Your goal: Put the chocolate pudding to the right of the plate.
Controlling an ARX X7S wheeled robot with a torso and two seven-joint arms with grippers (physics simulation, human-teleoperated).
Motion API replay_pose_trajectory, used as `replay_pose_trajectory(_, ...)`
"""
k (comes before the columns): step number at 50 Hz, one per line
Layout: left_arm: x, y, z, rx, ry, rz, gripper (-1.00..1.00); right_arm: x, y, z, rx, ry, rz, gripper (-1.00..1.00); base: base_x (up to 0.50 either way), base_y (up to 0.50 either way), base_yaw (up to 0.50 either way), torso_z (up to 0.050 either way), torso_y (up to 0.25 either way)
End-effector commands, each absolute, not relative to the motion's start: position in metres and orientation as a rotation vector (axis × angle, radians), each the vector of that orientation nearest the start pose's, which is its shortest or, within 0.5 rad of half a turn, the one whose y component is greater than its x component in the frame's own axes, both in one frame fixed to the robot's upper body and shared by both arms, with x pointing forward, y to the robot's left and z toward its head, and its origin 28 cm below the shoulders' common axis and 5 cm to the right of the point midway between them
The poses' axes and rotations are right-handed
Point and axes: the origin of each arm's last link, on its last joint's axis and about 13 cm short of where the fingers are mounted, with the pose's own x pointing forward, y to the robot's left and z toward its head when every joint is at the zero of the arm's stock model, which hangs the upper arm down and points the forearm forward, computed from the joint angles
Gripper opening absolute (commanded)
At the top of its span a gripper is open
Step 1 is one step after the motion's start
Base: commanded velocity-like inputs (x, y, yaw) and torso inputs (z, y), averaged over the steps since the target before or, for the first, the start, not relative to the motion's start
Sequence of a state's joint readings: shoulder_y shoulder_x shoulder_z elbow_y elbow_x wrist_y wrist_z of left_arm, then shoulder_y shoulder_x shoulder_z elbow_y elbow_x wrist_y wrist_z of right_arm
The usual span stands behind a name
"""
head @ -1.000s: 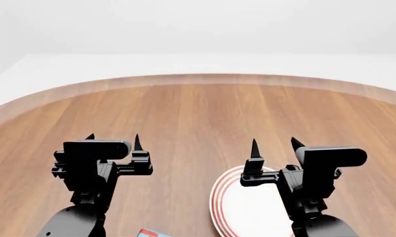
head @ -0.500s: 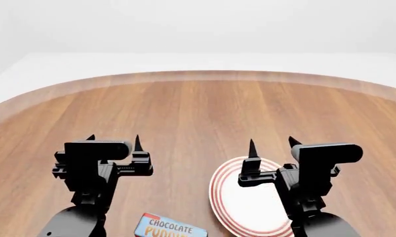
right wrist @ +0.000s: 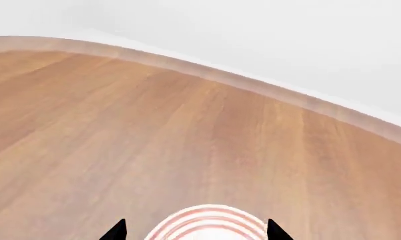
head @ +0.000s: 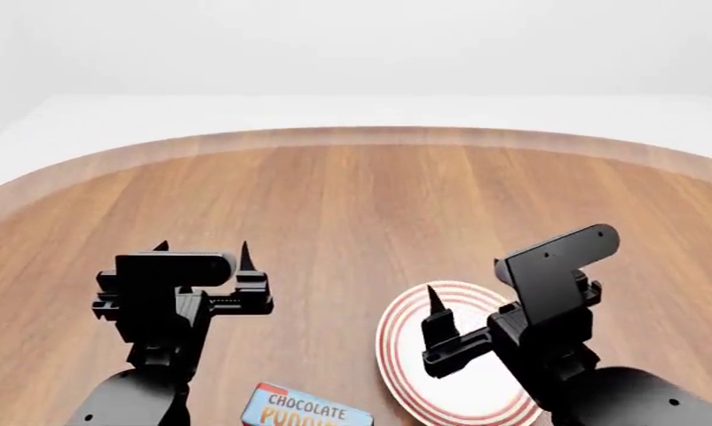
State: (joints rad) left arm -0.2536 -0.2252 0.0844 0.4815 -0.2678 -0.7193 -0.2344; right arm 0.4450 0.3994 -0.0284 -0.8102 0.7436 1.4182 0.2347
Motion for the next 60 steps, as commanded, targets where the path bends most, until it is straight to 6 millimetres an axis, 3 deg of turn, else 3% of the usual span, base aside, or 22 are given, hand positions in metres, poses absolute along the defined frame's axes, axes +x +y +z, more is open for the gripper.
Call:
replay_pose_trajectory(1,0.239,0.223,0.12,0.041,0.015,0.04,1.0,0.198,-0.121,0.18,-0.326,0.4,0.481,1.0,0.0,0.0,0.0,0.0,0.0)
replay_pose_trajectory(26,0.241,0.224,0.12,0.043,0.016,0.045,1.0,0.214,-0.122,0.183,-0.492,0.52,0.686,1.0,0.0,0.0,0.0,0.0,0.0)
replay_pose_trajectory(48,0.242,0.224,0.119,0.043,0.019,0.049,1.0,0.229,-0.109,0.179,-0.56,0.571,0.791,1.0,0.0,0.0,0.0,0.0,0.0)
replay_pose_trajectory(60,0.242,0.223,0.118,0.045,0.022,0.047,1.0,0.223,-0.098,0.187,-0.532,0.56,0.907,1.0,0.0,0.0,0.0,0.0,0.0)
